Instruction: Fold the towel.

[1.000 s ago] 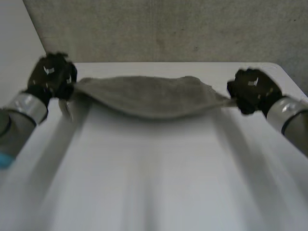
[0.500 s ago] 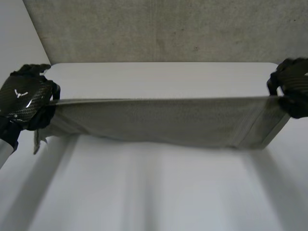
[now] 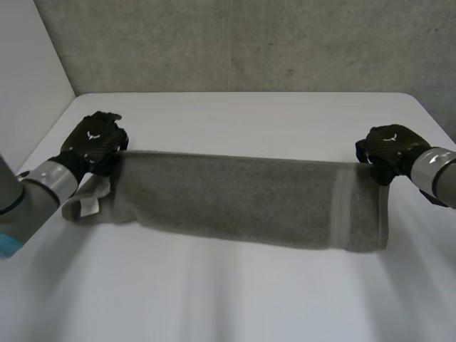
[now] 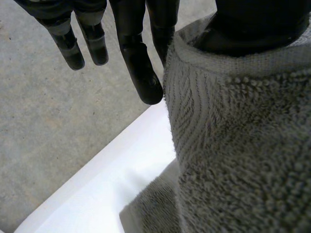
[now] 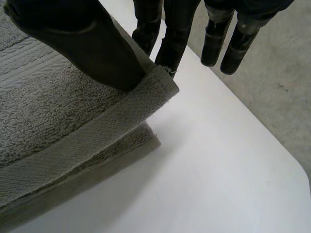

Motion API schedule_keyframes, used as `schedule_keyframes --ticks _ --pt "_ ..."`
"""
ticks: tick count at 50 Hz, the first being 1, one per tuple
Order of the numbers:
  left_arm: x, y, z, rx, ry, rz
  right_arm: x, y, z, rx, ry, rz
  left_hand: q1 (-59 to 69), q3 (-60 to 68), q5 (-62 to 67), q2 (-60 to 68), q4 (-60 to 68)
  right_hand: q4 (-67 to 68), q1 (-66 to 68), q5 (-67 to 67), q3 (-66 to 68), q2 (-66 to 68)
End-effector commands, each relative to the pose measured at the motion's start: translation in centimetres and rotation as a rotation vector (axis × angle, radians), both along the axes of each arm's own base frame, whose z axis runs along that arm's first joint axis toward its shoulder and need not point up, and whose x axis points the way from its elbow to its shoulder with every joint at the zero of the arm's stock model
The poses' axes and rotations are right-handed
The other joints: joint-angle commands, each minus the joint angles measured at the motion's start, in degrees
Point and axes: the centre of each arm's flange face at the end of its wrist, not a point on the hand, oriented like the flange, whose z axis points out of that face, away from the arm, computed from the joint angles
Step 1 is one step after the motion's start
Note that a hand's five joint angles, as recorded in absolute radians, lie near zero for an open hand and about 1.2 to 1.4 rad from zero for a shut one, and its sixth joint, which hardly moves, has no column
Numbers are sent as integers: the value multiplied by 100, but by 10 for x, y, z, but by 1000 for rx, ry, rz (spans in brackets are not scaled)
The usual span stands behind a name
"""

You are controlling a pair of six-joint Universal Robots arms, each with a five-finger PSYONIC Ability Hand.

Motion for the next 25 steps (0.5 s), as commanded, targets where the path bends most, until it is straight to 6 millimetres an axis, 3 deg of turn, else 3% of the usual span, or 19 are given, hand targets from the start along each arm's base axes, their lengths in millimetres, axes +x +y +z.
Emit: schedule_keyframes --ticks 1,13,25 --pt "-13 -28 -10 24 -1 -15 7 -20 -12 -59 8 -15 -173 -331 -93 -4 -376 -435 343 210 -302 384" --pt "-24 -56 -38 48 -9 -8 13 -44 -40 -46 11 -11 -341 -331 -261 -172 -376 -435 343 210 -302 384" --pt "-24 -63 -41 39 -11 -4 24 -54 -57 -57 12 6 -1149 -331 -1069 -979 -376 -435 343 210 -302 384"
